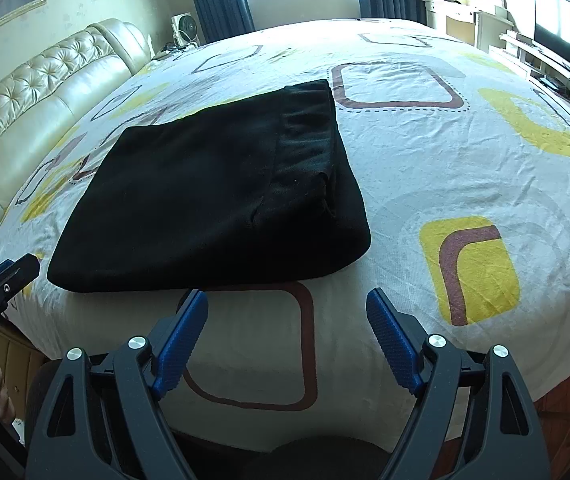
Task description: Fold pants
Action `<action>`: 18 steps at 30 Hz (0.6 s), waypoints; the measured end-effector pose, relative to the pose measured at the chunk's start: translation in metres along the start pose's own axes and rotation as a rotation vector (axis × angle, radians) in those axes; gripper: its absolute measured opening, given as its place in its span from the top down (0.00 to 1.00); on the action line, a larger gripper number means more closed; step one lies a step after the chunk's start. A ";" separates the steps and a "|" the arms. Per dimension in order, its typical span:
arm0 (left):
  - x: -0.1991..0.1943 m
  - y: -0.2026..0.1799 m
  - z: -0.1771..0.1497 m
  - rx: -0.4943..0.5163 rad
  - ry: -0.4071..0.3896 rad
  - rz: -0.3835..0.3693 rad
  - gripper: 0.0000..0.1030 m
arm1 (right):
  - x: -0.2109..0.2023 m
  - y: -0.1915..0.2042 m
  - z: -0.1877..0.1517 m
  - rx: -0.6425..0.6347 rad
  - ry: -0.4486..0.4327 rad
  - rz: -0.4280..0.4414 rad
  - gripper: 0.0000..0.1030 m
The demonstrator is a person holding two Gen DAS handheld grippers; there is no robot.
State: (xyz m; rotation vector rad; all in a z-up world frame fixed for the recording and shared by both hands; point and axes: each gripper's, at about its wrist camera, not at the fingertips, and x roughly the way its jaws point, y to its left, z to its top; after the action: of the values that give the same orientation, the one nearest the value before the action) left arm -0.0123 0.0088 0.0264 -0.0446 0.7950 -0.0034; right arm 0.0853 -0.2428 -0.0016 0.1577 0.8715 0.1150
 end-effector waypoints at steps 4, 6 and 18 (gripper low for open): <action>-0.001 -0.001 0.000 0.000 -0.001 -0.003 0.02 | 0.000 0.001 0.000 0.000 0.002 0.002 0.22; -0.001 -0.002 0.001 0.004 -0.001 -0.001 0.02 | 0.000 0.000 -0.001 0.001 0.006 0.003 0.22; -0.003 -0.008 0.001 0.026 -0.004 -0.015 0.02 | 0.003 0.001 -0.002 0.000 0.026 0.010 0.22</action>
State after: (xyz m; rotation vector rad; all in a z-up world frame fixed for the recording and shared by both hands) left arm -0.0138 0.0009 0.0295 -0.0261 0.7909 -0.0282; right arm 0.0851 -0.2408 -0.0048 0.1604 0.8971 0.1267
